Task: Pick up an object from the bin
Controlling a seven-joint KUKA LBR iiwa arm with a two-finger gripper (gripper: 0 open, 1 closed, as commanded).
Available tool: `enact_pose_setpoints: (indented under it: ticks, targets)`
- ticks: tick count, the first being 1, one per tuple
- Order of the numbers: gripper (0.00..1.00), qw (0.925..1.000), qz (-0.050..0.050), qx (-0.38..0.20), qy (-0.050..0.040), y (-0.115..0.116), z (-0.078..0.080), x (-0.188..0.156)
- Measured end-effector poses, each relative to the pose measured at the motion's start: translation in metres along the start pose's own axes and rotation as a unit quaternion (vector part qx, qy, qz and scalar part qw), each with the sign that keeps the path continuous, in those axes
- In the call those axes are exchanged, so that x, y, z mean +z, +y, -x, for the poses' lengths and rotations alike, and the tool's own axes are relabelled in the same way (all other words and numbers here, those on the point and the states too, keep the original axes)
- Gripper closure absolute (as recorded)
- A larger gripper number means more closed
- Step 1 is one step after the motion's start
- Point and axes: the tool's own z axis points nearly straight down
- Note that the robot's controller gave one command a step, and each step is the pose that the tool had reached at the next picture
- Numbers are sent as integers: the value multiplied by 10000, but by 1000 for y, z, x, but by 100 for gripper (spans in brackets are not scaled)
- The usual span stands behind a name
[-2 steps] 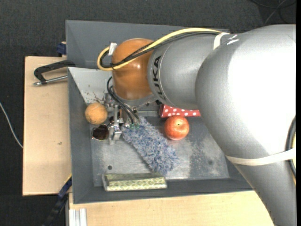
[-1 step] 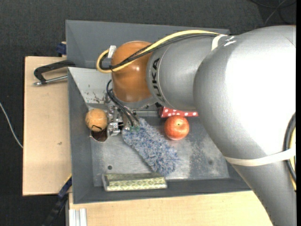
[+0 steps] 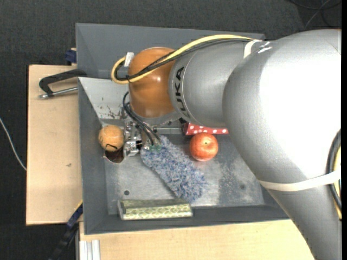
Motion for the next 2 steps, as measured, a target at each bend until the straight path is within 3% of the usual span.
enact_pose_setpoints:
  ticks: [1,2]
  targets:
    - [100,9937,56,-1117,-33,19,-4,-134]
    - [100,9937,56,-1115,-25,19,-4,-133]
